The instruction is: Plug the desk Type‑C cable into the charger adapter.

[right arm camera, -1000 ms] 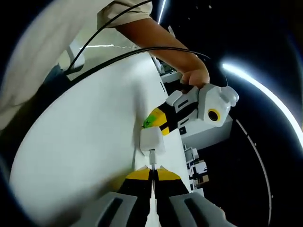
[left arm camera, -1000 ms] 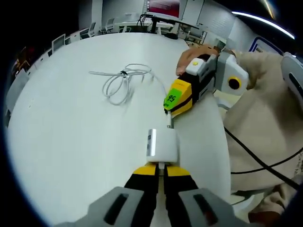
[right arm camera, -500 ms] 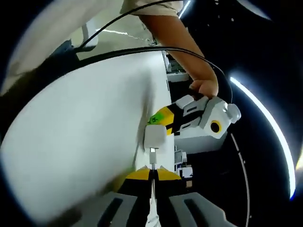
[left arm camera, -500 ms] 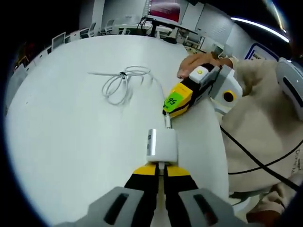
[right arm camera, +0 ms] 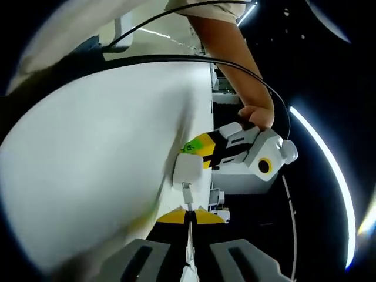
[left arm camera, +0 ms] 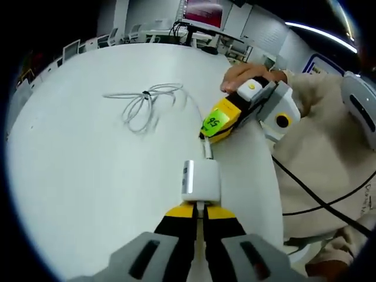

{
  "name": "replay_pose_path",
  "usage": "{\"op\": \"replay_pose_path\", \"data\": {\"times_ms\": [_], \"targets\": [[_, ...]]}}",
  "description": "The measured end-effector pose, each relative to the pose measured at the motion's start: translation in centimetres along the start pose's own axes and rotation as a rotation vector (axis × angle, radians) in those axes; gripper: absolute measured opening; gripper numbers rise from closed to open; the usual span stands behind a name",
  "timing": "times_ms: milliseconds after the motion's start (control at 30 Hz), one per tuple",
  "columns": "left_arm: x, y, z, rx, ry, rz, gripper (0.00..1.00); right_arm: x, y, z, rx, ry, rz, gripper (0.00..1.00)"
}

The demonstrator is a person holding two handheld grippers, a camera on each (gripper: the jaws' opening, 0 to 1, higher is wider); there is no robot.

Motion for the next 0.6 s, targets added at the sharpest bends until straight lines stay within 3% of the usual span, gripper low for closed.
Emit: {"op": "replay_pose_path", "data": {"times_ms": [400, 600], "targets": [[0.42, -0.79, -0.07, -0.01, -0.027, -0.017, 0.05, 0.23, 0.27, 0.36, -0.118, 0.029, -0.002, 0.04], [0.25, -0.13, -0.34, -0.05, -0.094, -0.08, 0.05, 0.47, -0.28, 0.02, -0.13, 0.041, -0.005, 0.04]]}}
Point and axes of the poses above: the point that each gripper's makers call its tool centre point, and the gripper's own axes: x roughly forward along the fingers, y roughly to its left, z roughly out of its top, the point moved 7 cm from there along -x, roughly backward along the fingers, and after that the axes turned 11 degrees about -y, right-handed, at the moved point
